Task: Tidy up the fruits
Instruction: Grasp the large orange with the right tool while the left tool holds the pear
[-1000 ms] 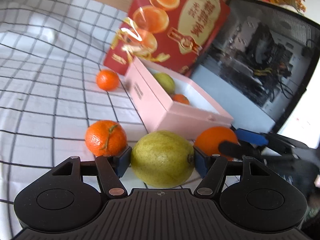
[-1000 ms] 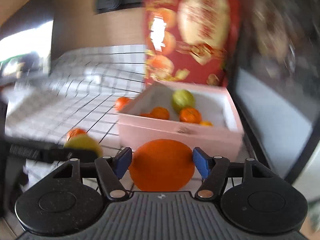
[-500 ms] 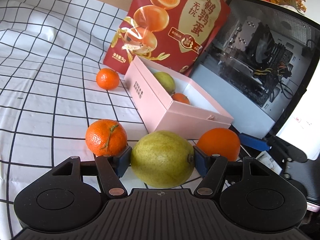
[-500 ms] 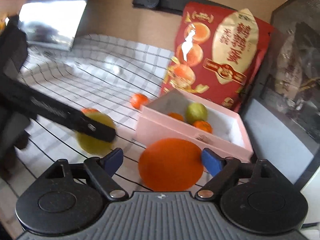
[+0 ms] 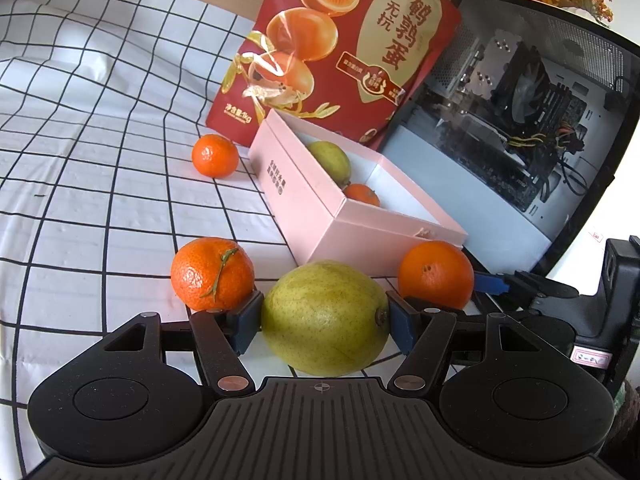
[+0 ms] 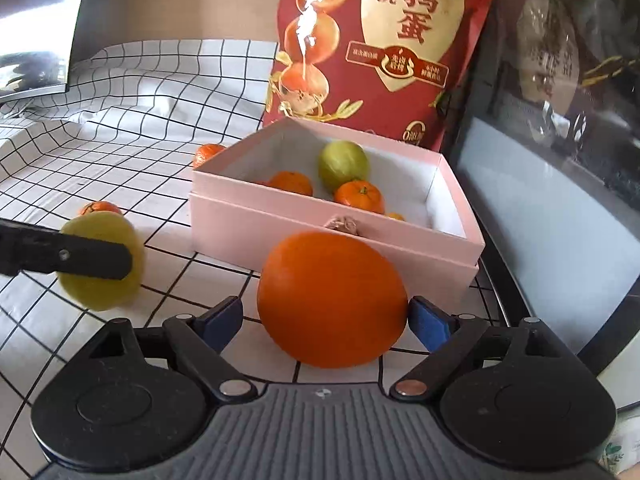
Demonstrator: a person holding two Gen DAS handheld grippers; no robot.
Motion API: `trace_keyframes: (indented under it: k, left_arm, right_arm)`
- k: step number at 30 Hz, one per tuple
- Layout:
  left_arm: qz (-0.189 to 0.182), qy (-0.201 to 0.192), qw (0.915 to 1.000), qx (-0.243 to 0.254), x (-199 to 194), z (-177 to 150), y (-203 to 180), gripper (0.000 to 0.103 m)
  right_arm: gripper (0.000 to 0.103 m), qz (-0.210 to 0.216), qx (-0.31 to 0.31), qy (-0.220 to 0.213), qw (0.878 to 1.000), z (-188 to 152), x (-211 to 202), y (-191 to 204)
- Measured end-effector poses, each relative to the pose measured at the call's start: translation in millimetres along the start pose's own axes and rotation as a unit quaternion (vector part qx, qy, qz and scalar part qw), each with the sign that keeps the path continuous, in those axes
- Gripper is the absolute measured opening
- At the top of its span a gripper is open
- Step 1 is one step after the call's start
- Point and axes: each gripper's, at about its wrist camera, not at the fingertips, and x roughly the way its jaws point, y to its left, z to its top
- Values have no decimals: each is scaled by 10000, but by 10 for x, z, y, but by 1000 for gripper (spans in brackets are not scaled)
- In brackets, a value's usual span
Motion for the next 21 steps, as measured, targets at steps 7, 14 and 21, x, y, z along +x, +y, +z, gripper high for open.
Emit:
trace_keyframes:
  k: [7, 14, 21]
  left_arm:
    - [10, 29, 10000, 34, 11, -4, -9, 71]
    - [-2, 56, 10000, 28, 16, -1, -12, 71]
    - [-66, 228, 9997, 57, 70, -5, -26, 72]
  right_arm:
    - [79, -23, -13, 117, 9999, -2, 28, -32]
    - [78, 621, 572, 569, 9948, -29, -211, -253]
    - [78, 714, 674, 763, 9922, -215, -531, -402]
